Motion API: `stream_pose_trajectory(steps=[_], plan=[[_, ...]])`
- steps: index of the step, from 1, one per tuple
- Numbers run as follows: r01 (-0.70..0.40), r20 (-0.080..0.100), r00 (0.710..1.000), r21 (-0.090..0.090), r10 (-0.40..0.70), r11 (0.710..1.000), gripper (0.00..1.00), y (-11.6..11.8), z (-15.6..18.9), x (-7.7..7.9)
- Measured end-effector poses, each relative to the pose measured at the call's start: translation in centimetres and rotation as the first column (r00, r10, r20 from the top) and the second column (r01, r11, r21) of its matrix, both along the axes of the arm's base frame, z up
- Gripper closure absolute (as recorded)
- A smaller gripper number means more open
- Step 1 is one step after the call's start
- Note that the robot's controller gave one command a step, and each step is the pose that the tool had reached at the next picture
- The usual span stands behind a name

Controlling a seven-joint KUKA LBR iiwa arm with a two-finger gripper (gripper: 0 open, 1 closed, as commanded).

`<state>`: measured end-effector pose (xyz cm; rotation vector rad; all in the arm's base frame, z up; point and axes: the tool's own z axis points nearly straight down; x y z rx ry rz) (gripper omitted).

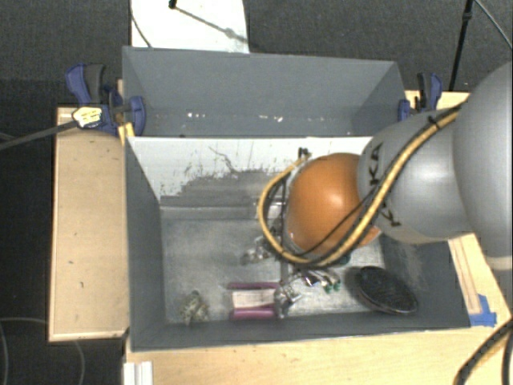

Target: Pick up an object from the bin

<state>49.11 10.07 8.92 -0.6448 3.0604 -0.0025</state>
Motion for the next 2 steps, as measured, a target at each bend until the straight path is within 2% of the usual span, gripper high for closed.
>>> stream_pose_trajectory(steps=[1,2], plan=[[-0.295,-0.008,0.955,-0.001,0.295,0.955,0.00,-0.9,1.4,-1.3],[-0.546,0.001,0.838,-0.002,0.546,0.838,0.00,3.5,0.7,-0.6]])
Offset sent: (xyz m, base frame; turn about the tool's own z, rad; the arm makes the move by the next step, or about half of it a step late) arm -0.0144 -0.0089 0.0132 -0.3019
